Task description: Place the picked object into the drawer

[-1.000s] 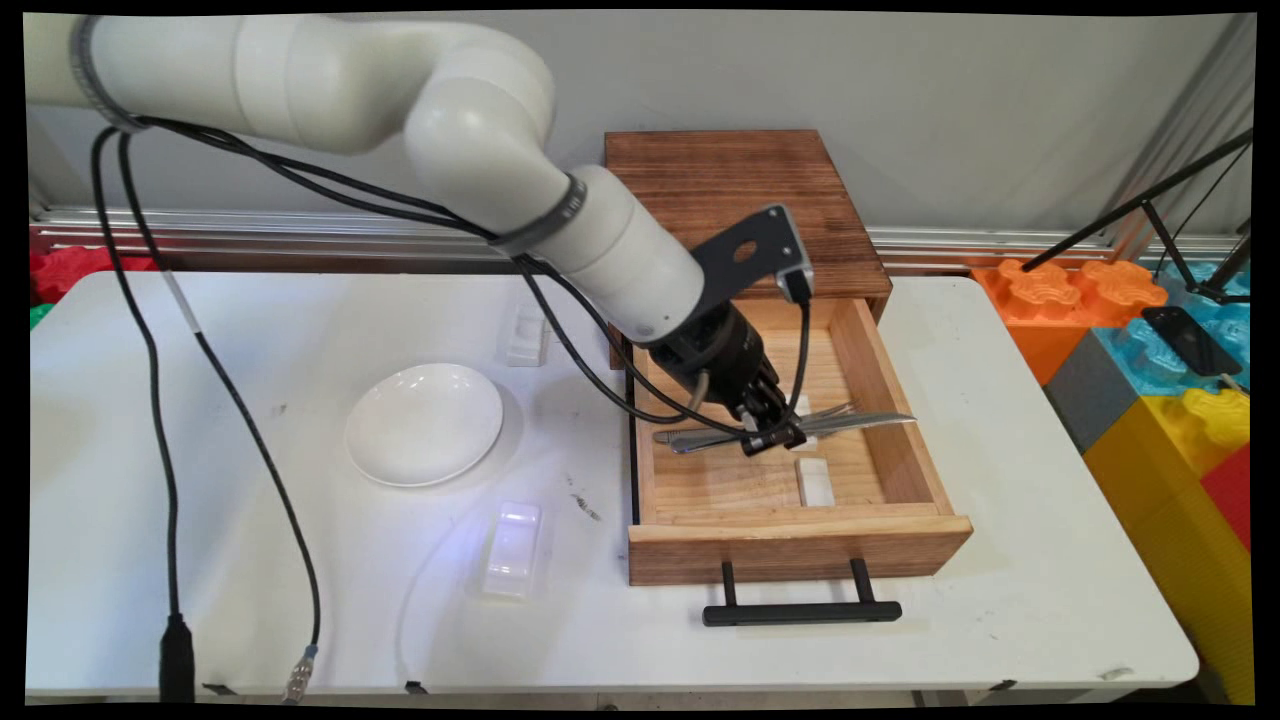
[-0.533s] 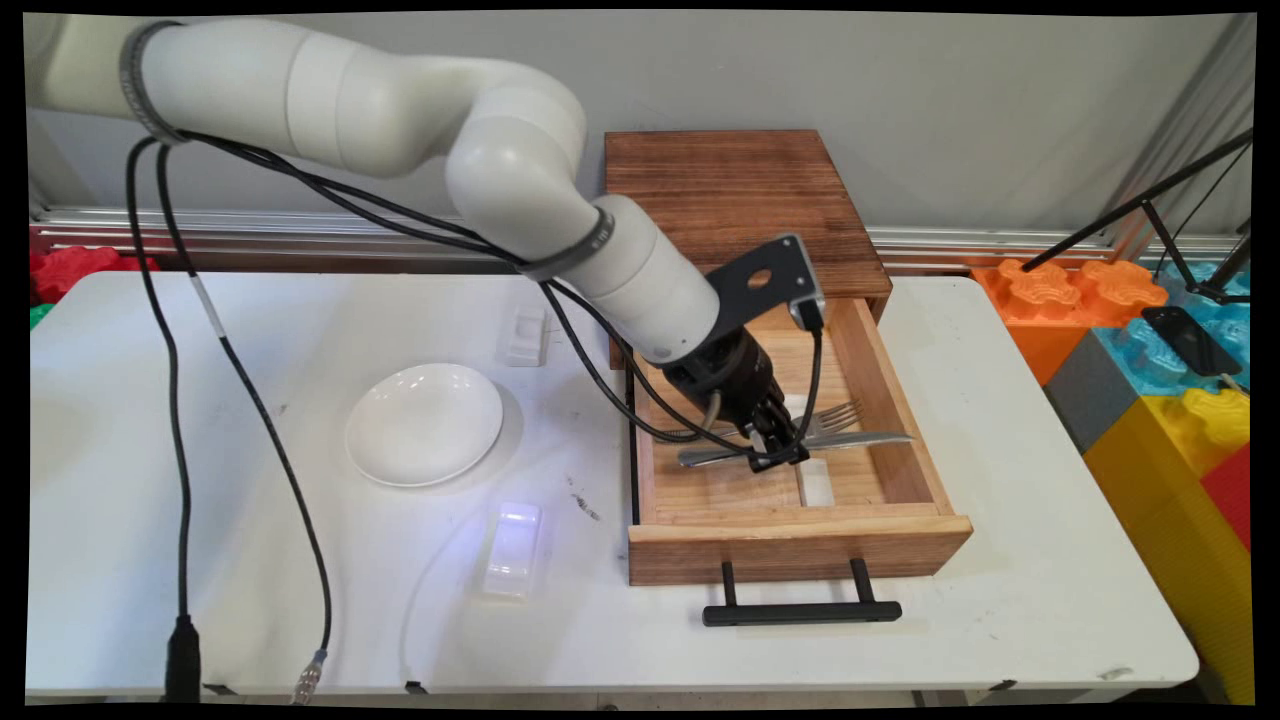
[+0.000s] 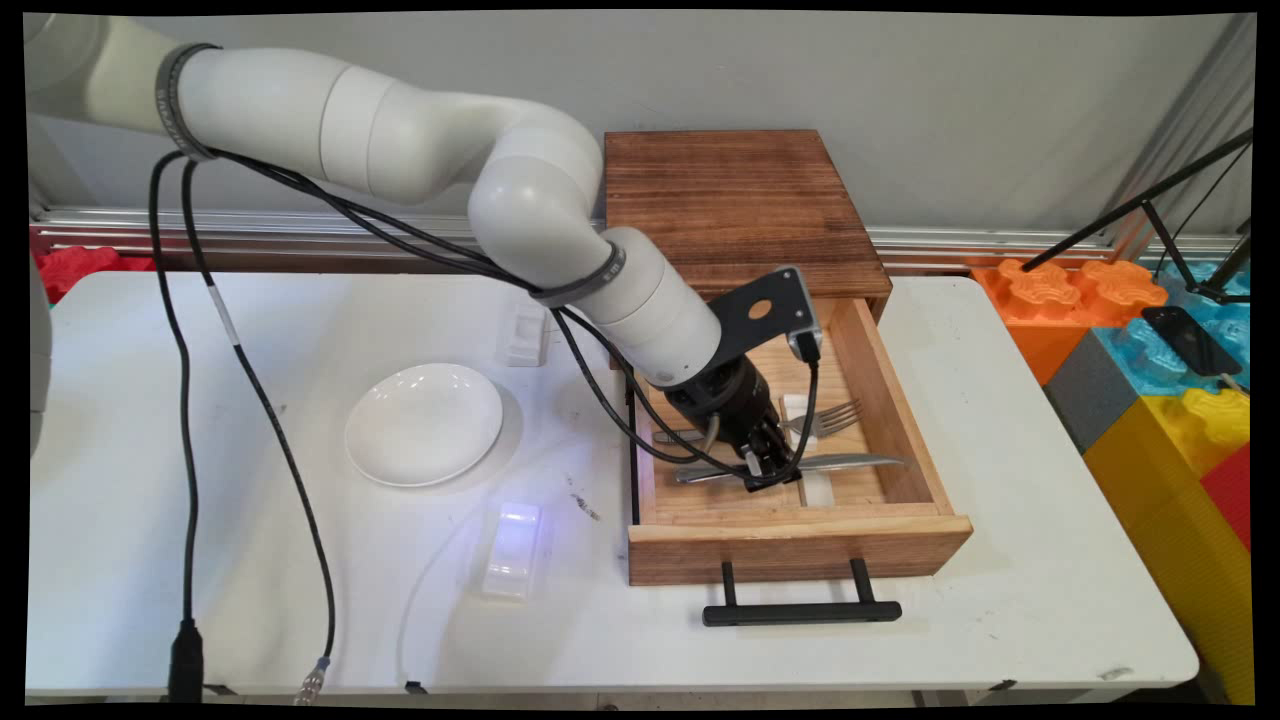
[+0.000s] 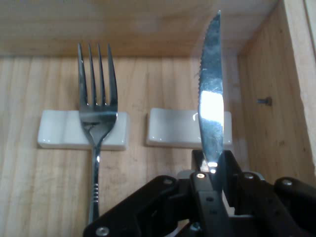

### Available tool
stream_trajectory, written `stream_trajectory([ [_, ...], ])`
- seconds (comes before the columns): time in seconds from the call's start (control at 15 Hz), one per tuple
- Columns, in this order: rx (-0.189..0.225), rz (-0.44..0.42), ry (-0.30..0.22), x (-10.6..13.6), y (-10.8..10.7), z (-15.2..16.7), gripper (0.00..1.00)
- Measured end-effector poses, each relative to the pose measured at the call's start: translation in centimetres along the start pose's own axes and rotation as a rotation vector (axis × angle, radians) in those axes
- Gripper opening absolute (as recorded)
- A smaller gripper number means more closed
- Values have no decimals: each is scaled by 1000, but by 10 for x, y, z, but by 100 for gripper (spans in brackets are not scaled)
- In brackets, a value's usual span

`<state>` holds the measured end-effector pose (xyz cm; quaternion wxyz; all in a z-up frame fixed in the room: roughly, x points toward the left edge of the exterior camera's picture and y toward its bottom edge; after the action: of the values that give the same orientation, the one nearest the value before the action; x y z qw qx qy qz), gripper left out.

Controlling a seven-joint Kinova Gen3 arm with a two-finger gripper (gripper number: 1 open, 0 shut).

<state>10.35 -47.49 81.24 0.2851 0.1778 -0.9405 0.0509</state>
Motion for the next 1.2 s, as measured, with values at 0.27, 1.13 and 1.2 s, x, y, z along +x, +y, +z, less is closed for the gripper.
stream_trajectory([
  [0.27, -2, 3, -15, -8, -2, 9, 0],
  [1.13, -18, 19, -24, -18, -4, 20, 100],
  [1.2, -18, 19, -22, -18, -4, 19, 100],
])
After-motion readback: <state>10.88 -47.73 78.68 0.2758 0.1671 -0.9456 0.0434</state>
